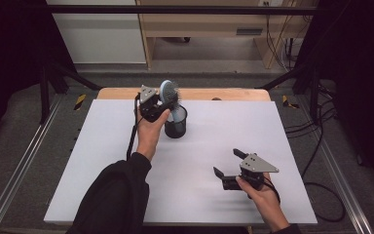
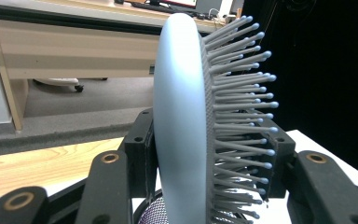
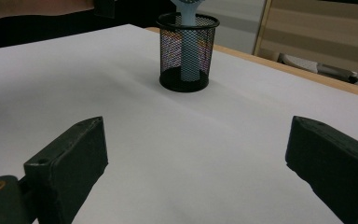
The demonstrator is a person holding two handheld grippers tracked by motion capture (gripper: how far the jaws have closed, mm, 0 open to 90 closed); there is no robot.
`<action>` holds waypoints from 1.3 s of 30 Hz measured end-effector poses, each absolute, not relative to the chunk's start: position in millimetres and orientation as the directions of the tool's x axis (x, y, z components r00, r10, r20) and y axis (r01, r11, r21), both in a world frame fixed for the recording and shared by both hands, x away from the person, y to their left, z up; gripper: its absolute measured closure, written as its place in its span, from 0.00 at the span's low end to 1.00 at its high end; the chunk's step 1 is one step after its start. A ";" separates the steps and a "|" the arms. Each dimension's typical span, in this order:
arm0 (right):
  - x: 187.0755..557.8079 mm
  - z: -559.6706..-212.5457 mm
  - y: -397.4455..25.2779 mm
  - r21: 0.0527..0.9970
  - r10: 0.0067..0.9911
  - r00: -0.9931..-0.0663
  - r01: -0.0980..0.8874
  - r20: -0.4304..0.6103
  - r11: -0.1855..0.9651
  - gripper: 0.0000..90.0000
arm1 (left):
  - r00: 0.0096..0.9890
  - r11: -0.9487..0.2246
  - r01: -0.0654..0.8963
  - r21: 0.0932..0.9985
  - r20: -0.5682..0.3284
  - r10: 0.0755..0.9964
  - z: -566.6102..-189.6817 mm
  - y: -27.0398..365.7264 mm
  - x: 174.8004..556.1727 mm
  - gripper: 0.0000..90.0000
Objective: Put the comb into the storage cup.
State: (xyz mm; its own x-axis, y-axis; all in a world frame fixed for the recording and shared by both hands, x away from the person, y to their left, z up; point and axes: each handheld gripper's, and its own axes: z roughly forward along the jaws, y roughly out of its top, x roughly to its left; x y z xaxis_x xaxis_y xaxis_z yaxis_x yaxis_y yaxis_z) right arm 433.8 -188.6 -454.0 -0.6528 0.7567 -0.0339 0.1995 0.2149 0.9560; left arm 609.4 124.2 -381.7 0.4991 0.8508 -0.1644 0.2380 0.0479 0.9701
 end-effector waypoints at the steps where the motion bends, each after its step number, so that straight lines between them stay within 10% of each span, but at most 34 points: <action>1: 433.8 -454.0 -188.6 0.956 0.757 -0.653 0.200 -0.034 0.215 0.06 | 0.499 0.049 0.239 0.970 -0.166 0.851 -381.7 124.6 609.5 0.55; 39: 433.6 -454.5 -187.2 0.955 0.753 -0.657 0.200 -0.036 0.220 0.06 | 0.494 0.064 0.261 0.963 -0.190 0.849 -385.5 141.9 611.1 0.50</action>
State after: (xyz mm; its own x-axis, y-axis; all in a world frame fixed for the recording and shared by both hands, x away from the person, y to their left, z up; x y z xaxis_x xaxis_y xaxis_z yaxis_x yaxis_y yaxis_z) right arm 433.6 -187.2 -454.5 -0.6573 0.7528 -0.0361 0.1998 0.2203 0.9547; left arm 611.1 141.9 -385.5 0.4937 0.8486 -0.1904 0.2609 0.0643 0.9632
